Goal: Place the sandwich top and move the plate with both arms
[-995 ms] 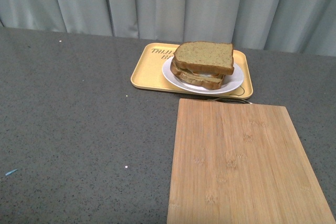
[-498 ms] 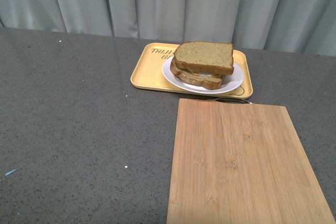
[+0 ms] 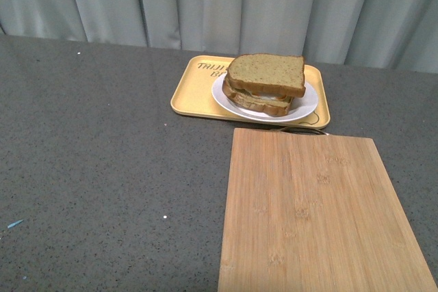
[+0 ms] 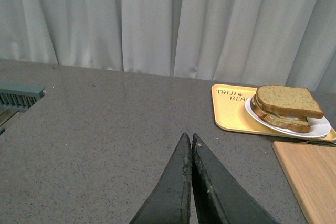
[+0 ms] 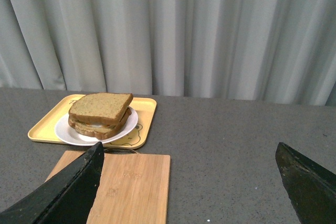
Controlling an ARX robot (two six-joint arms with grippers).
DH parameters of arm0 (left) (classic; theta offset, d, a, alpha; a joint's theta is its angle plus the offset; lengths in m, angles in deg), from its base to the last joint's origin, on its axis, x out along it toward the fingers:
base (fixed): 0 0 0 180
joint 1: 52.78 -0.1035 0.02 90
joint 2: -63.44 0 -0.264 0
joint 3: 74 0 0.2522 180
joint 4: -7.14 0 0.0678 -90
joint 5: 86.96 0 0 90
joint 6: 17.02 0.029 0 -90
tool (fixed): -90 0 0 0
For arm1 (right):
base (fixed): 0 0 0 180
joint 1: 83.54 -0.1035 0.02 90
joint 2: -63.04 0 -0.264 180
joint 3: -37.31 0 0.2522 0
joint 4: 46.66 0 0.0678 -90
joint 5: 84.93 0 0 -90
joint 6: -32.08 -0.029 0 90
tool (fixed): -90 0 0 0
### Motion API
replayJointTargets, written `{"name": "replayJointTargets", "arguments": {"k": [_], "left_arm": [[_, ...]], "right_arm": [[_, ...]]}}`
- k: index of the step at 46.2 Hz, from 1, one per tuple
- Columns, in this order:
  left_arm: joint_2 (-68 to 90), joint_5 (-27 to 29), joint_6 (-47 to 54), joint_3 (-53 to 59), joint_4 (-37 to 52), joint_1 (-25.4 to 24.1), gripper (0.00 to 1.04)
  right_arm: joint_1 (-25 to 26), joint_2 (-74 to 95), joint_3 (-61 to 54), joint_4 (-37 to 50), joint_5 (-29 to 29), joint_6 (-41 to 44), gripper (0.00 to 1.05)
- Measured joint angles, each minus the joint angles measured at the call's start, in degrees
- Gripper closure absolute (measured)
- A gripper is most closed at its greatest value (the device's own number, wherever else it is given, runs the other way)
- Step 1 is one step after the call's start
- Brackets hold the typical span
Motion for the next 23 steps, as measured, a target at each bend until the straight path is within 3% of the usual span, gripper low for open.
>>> {"name": "replayJointTargets", "arguments": {"k": [2,8,23], "left_arm": [[0.0,0.0,0.0,0.0,0.0,0.0,0.99],[0.0,0.0,0.0,0.0,0.0,0.0,0.8],[-0.1,0.0,0.0,0.0,0.0,0.0,0.19]], "right_arm": [[0.0,0.0,0.0,0.0,0.0,0.0,0.09],[0.0,0.0,0.0,0.0,0.0,0.0,0.09],[0.0,0.0,0.0,0.0,0.0,0.0,0.09]]}}
